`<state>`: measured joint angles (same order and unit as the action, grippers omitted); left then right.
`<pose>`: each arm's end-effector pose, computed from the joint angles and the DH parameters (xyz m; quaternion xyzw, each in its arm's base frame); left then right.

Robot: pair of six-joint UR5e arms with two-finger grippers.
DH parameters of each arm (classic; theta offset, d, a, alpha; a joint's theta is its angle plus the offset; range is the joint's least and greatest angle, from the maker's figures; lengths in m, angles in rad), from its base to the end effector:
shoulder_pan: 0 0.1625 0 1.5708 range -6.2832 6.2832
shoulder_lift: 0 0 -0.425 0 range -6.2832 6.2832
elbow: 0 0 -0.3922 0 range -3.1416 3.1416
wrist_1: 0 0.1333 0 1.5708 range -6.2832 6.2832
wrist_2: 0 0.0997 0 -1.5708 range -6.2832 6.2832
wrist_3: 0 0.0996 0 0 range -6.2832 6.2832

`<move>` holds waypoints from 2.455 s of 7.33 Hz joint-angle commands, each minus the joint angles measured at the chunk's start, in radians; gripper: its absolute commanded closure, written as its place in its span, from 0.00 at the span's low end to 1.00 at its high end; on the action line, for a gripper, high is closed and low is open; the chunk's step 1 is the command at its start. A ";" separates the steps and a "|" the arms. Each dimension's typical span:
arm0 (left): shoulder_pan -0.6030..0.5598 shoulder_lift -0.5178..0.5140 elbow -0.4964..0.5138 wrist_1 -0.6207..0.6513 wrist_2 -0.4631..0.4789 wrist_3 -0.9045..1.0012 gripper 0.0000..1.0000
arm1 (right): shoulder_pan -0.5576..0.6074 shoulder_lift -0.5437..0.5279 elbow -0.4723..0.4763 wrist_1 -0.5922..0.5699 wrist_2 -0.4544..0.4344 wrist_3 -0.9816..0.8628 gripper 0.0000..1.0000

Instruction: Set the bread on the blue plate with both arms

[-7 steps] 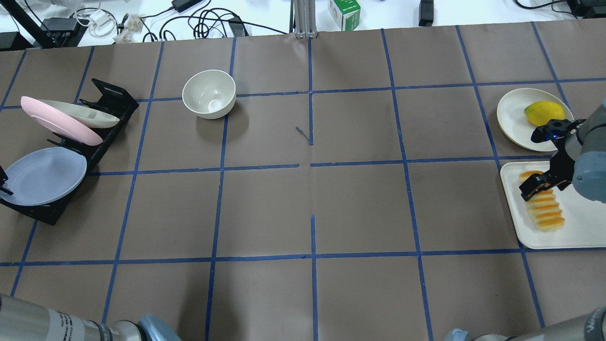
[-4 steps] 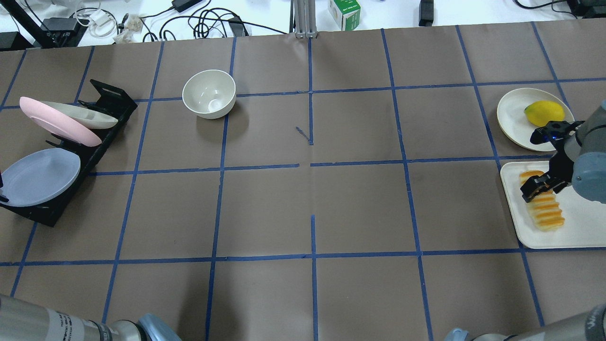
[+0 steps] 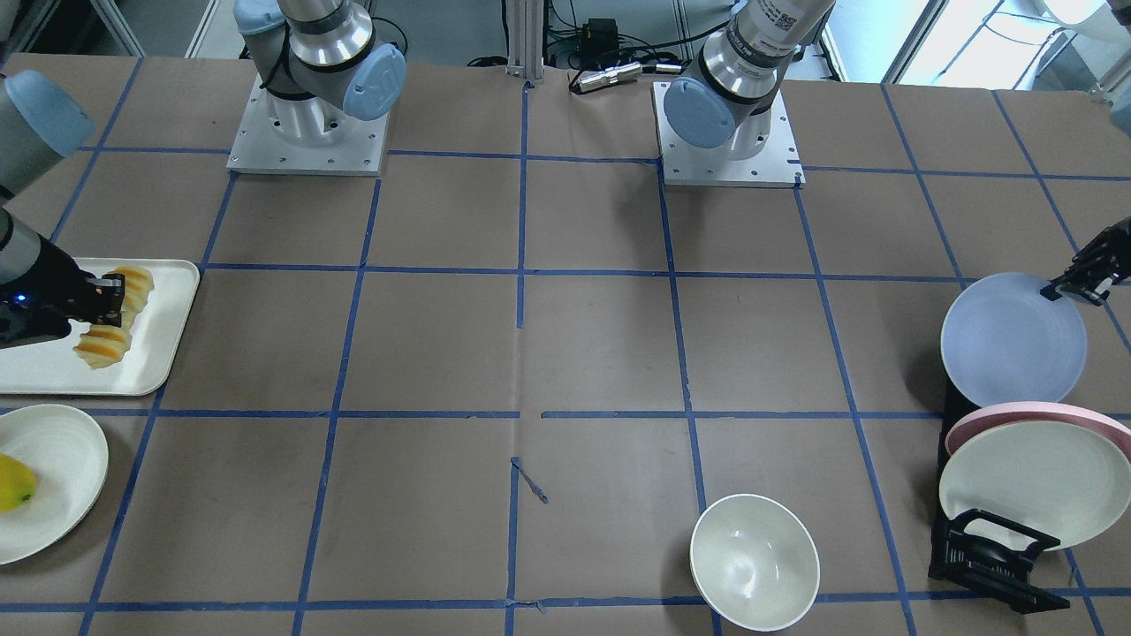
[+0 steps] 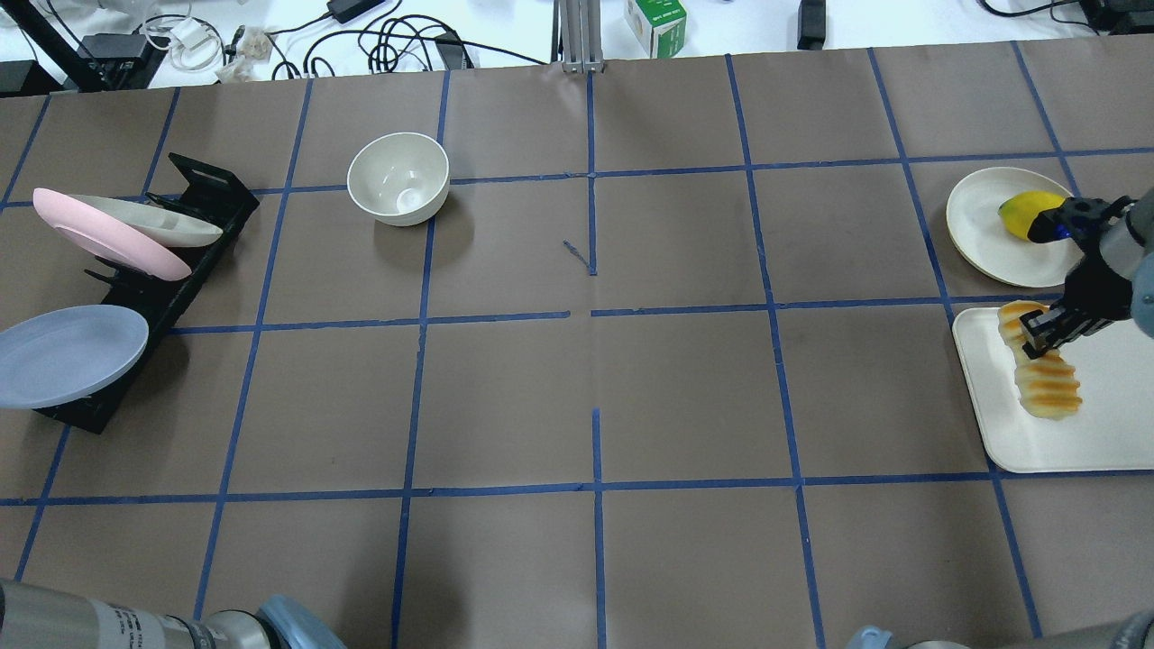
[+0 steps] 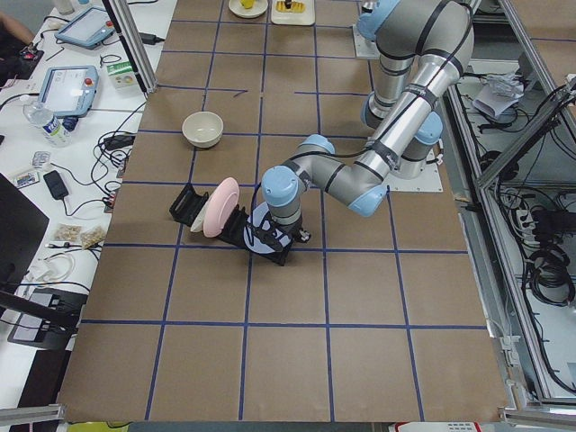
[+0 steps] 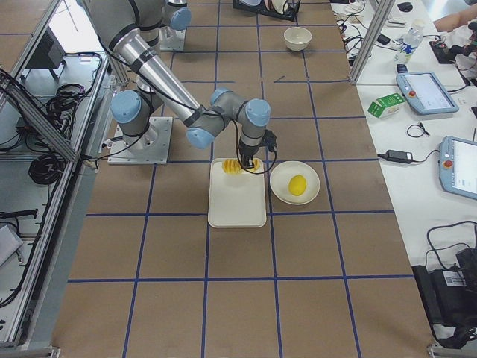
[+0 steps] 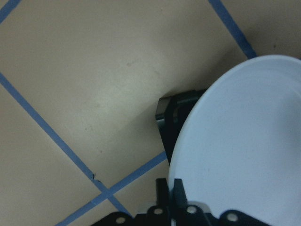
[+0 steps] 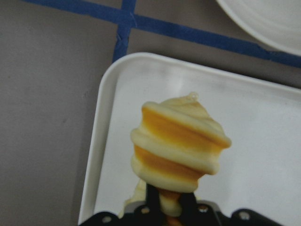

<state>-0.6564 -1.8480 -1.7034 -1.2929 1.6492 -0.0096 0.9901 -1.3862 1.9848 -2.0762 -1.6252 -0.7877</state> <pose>0.3685 -0.4423 0.3035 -0.4421 0.8937 0.0763 0.0064 -0.1630 -0.4815 0.2510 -0.1044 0.9931 0.0533 0.0084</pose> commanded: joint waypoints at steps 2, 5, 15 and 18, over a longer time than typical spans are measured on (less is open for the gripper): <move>-0.012 0.136 0.140 -0.409 0.020 -0.027 1.00 | 0.144 -0.042 -0.135 0.171 0.024 0.182 1.00; -0.185 0.187 0.125 -0.581 -0.245 -0.079 1.00 | 0.305 -0.108 -0.193 0.293 0.042 0.362 1.00; -1.126 -0.109 -0.256 0.673 -0.309 -0.601 1.00 | 0.579 -0.108 -0.248 0.334 0.136 0.765 1.00; -1.126 -0.129 -0.254 0.670 -0.181 -0.583 0.28 | 0.721 -0.070 -0.241 0.314 0.188 0.843 1.00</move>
<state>-1.7798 -1.9708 -1.9625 -0.6214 1.3847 -0.5953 1.6575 -1.4755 1.7419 -1.7504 -1.4526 0.0212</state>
